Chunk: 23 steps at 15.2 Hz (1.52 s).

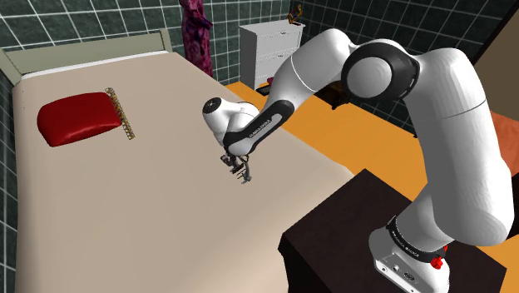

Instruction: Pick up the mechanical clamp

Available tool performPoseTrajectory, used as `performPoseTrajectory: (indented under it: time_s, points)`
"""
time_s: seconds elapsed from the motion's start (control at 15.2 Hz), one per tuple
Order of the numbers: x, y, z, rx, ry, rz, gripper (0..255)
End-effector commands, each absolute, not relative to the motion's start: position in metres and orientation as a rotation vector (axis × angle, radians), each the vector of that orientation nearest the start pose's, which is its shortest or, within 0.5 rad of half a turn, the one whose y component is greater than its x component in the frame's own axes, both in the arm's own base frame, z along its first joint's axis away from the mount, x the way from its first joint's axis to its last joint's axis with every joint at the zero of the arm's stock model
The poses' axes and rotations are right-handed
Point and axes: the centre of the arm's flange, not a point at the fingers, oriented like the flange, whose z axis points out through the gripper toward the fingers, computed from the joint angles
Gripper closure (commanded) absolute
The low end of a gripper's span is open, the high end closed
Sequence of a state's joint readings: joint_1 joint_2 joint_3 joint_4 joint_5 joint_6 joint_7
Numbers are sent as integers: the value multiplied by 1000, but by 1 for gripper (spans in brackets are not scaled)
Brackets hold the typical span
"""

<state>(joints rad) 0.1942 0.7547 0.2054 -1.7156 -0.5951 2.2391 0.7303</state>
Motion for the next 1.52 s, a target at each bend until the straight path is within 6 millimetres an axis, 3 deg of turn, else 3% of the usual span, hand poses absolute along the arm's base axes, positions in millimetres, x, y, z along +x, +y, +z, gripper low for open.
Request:
performPoseTrajectory:
  time_s: [0.0,0.53,1.45]
  points:
    - [606,229,142,-3478,-86,18,255]
    - [606,229,142,-3478,-86,18,255]
    - [606,229,216,-3478,-86,18,255]
